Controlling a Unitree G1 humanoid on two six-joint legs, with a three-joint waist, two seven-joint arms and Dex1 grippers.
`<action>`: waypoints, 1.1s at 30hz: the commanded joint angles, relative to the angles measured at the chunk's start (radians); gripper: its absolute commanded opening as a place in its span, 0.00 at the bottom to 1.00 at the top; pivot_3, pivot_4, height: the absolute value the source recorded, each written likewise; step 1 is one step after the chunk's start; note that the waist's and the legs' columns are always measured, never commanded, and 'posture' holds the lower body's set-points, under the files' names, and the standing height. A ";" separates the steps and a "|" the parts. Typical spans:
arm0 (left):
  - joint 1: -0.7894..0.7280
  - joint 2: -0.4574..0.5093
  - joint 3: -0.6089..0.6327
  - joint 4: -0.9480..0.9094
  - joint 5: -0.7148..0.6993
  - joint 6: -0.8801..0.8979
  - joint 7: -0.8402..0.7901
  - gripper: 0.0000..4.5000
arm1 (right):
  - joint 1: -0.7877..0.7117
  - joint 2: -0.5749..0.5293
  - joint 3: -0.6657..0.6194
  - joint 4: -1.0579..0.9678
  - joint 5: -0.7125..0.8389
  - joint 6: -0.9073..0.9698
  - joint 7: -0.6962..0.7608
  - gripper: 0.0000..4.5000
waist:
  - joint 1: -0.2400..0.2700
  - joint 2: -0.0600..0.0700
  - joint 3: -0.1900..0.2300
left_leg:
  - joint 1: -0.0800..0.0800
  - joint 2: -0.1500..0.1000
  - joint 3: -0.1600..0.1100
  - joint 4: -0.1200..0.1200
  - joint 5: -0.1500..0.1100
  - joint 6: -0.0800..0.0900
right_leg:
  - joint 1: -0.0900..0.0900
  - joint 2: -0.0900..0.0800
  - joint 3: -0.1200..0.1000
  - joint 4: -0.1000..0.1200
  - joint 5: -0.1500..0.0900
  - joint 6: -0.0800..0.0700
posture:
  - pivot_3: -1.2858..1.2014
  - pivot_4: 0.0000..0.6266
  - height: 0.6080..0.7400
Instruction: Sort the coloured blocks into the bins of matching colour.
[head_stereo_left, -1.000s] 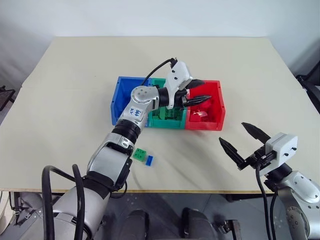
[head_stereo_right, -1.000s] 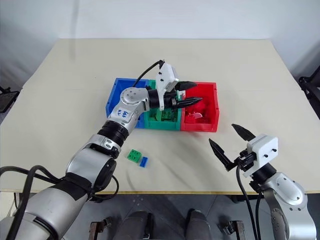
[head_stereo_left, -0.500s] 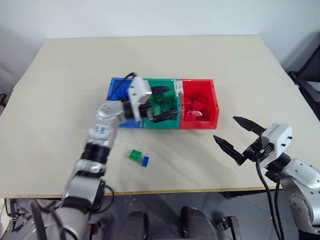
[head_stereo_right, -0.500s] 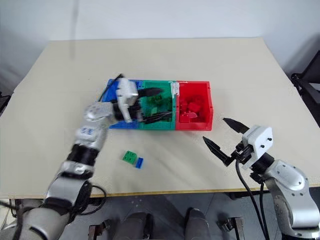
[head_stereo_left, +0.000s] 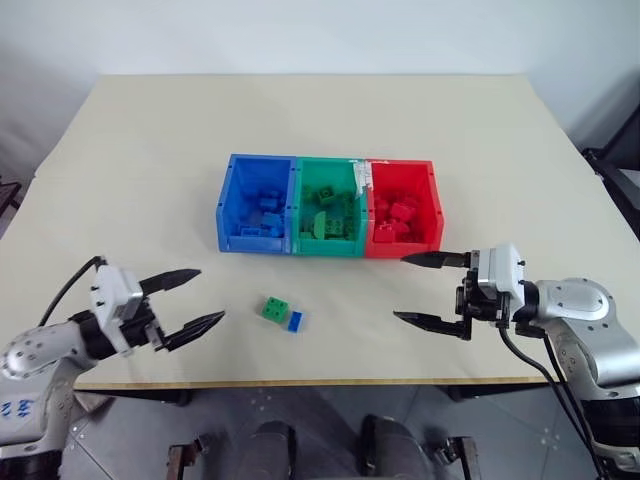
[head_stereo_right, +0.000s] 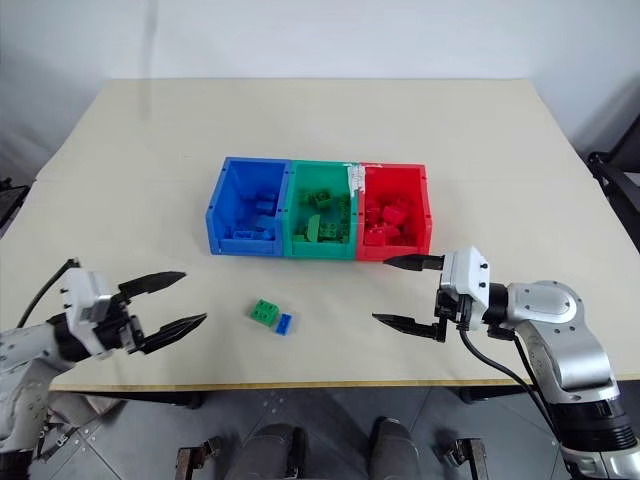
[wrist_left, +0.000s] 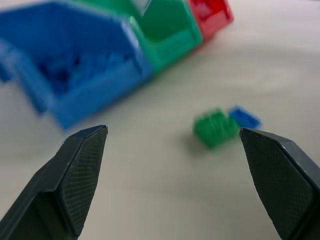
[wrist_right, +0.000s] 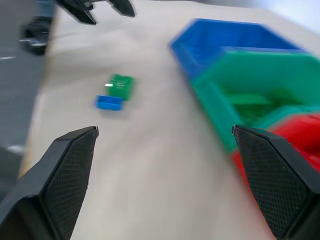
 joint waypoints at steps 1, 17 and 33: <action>-0.006 0.028 0.017 -0.052 -0.024 -0.018 -0.010 1.00 | -0.027 -0.016 0.004 0.024 0.003 -0.009 0.048 1.00 | 0.002 0.000 0.000 | 0.000 0.000 -0.001 0.000 0.000 0.000 | 0.001 0.000 0.000 0.000 0.000 0.000 | 0.52 0.24 1.00; -0.655 0.084 -0.741 0.018 0.263 0.202 -0.207 1.00 | 0.141 -0.099 -0.100 -0.061 0.011 0.043 0.028 1.00 | -0.004 0.000 0.000 | 0.000 -0.001 0.003 -0.001 0.000 0.000 | -0.001 0.000 0.000 0.001 0.000 0.000 | 0.52 0.24 1.00; -0.708 0.030 -0.908 0.058 0.480 0.247 -0.169 1.00 | 0.297 -0.087 -0.162 -0.200 0.018 0.067 -0.069 1.00 | -0.001 -0.001 0.000 | 0.000 -0.001 0.004 0.000 0.000 0.000 | -0.002 0.000 0.001 0.001 0.000 0.000 | 0.52 0.24 1.00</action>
